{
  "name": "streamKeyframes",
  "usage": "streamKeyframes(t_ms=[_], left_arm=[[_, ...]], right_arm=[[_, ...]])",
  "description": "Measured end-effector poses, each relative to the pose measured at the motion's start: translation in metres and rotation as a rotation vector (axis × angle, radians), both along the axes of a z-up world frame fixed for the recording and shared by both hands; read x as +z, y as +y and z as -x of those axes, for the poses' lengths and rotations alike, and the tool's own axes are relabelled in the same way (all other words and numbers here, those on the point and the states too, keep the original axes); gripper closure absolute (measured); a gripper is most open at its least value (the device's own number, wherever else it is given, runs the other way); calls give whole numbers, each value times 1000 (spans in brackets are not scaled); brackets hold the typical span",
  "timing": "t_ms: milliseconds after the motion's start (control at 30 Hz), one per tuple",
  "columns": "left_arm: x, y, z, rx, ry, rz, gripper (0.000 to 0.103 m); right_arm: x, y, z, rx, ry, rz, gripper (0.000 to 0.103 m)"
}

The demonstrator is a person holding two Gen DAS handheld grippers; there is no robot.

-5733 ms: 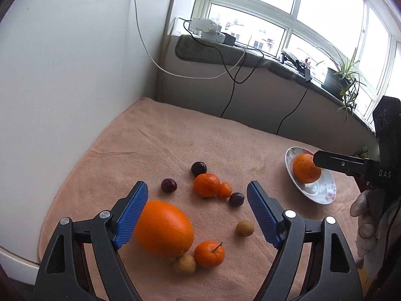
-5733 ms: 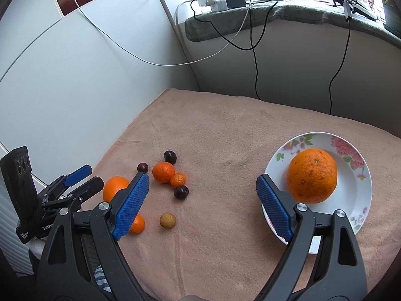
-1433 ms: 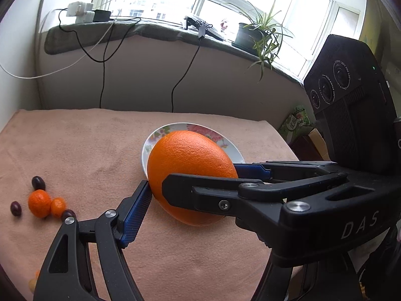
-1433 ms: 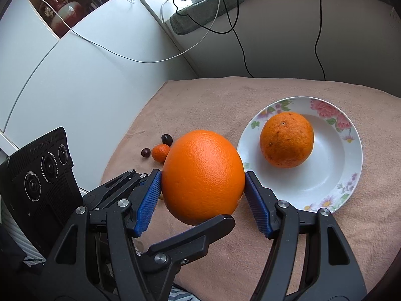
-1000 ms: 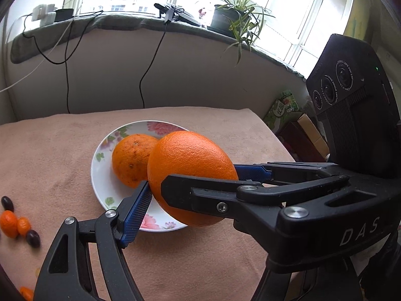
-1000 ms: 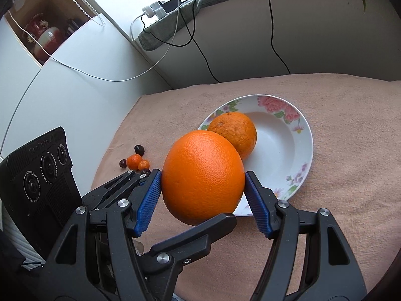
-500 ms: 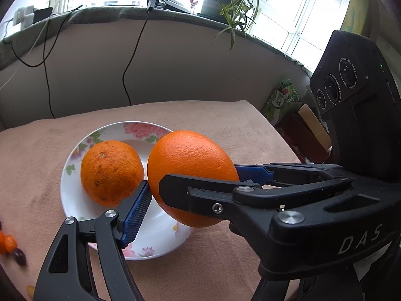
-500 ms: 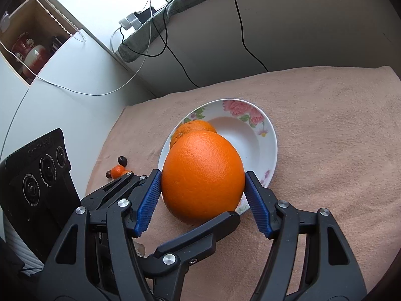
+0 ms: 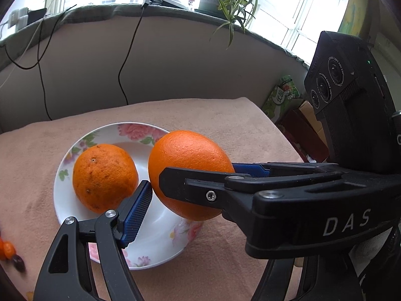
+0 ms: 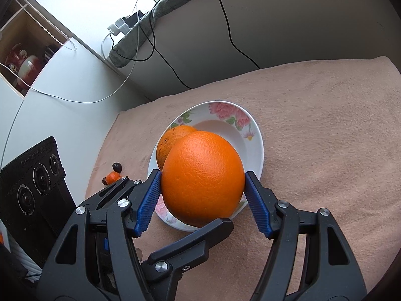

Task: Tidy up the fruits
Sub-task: 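Carry the large orange with the right gripper onto the plate beside the tangerine, then open the right gripper and withdraw it from the plate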

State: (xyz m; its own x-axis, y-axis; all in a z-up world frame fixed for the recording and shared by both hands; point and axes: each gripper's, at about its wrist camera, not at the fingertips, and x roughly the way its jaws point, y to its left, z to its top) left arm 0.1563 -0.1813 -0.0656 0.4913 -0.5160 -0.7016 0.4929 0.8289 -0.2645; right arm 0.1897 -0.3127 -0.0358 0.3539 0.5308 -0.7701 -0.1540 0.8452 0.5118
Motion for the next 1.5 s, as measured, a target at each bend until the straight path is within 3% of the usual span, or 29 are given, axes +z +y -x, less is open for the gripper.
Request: streamKeyframes(t_ms=[367,500,567,633,1167,1500], left_arm=[[-2,3,4,3,-20,-15,30],[-1,5,2,13,-20,-14,30],[-1,6,2,18,-20,-14,30],[-1,8,3,24,-20,-11,30],[3,18,11,50,-27,-22,25],[11,44,33,83,-74,-23,25]], right_arm=[[-13,-3,-3,-30,40,1,33],[-4,-6,-2,-44,0,-33,32],[5,-6,-2,-52,-30,-24,28],[11,-6,-1,-56,-50,-23,15],[18,-3,7,-70,-74,8,13],[32,8,19,-63,-136,35,13]])
